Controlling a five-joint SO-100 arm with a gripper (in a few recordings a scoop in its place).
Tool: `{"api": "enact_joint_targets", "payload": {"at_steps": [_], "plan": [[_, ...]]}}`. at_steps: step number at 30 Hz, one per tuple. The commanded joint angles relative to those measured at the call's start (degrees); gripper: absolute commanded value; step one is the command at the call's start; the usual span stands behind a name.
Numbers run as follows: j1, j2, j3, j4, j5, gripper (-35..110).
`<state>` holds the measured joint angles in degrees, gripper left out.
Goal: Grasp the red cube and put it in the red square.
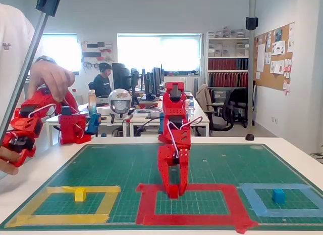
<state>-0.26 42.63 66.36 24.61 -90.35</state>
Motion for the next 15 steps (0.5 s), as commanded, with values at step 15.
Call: {"api": "enact_joint_targets", "payload": {"at_steps": [15], "plan": [[2.0,49.6,39.4,-0.2,-0.9,11]]}}
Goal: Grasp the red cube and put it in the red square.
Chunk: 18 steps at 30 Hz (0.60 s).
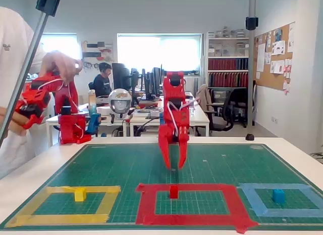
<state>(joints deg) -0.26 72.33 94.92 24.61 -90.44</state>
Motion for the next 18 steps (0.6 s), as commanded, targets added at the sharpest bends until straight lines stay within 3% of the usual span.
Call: {"api": "enact_joint_targets", "payload": {"at_steps": [1,6,18], "plan": [[2.5,24.9,15.6,-0.2,-0.8,10],[3.2,49.8,39.6,-0.2,-0.9,-1],[2.2,84.6,76.1,0.1,-0.4,-1]]}}
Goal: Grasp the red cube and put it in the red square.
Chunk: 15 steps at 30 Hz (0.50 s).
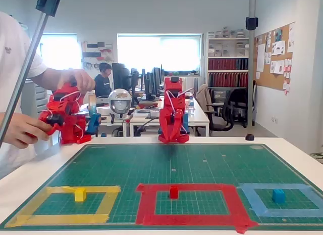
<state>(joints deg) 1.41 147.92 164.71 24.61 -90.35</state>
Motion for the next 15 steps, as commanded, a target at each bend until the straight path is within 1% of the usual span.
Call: {"api": "enact_joint_targets", "payload": {"at_steps": [1,7,12,15], "plan": [[0.6,10.5,7.8,0.1,-0.5,-1],[1.4,17.9,16.3,1.5,-0.4,-1],[1.5,21.1,16.3,11.4,-0.4,-1],[1.5,24.8,16.3,21.4,-0.4,-1]]}}
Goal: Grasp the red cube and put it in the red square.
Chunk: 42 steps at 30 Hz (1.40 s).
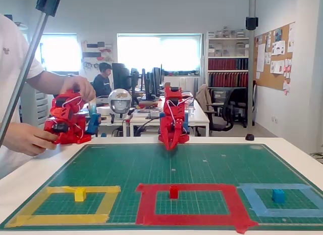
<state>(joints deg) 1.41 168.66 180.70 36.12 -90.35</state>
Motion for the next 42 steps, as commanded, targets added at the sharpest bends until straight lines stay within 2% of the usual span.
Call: {"api": "enact_joint_targets", "payload": {"at_steps": [1,3,18,42], "plan": [[1.5,5.3,0.4,13.5,-0.4,-1],[1.1,7.6,0.4,19.3,-0.5,-1],[0.8,21.7,0.4,40.1,-0.9,-1],[-0.7,23.3,0.4,40.3,-1.0,-1]]}}
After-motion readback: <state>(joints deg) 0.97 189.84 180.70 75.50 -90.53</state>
